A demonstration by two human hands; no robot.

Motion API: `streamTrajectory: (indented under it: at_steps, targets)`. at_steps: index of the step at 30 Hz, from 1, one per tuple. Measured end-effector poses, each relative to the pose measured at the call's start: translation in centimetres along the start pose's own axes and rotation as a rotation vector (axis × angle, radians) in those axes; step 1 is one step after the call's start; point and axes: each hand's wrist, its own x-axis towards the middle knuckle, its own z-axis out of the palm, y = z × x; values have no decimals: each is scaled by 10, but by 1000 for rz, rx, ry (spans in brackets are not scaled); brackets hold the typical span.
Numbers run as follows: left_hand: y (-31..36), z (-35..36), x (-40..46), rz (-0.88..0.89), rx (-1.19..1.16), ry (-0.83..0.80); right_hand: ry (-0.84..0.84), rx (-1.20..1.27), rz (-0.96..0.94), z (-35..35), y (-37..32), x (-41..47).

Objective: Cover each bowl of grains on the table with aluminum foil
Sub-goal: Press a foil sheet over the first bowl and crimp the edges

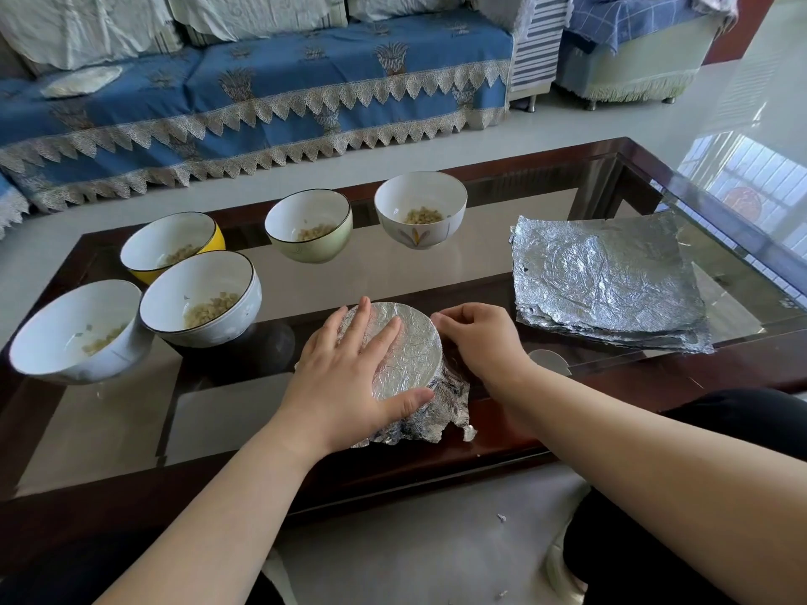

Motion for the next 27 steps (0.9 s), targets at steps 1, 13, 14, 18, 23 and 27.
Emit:
streamTrajectory:
  at_steps: [1, 13, 14, 18, 23, 27]
  targets:
    - [0, 0, 0, 0, -5, 0, 2, -68, -34, -3, -3, -2]
    - [3, -1, -1, -19, -24, 5, -52, -454, -304, -10, -17, -21]
    - [3, -1, -1, -21, -26, 8, -59, -458, -308, -10, -17, -22]
    - [2, 0, -1, -30, -21, 9, -134, -454, -299, -12, -23, -21]
    - [2, 2, 1, -36, -38, 11, -191, -602, -306, -14, -26, -20]
    - [1, 2, 0, -37, -32, 10, -198, -508, -249, -16, -25, -17]
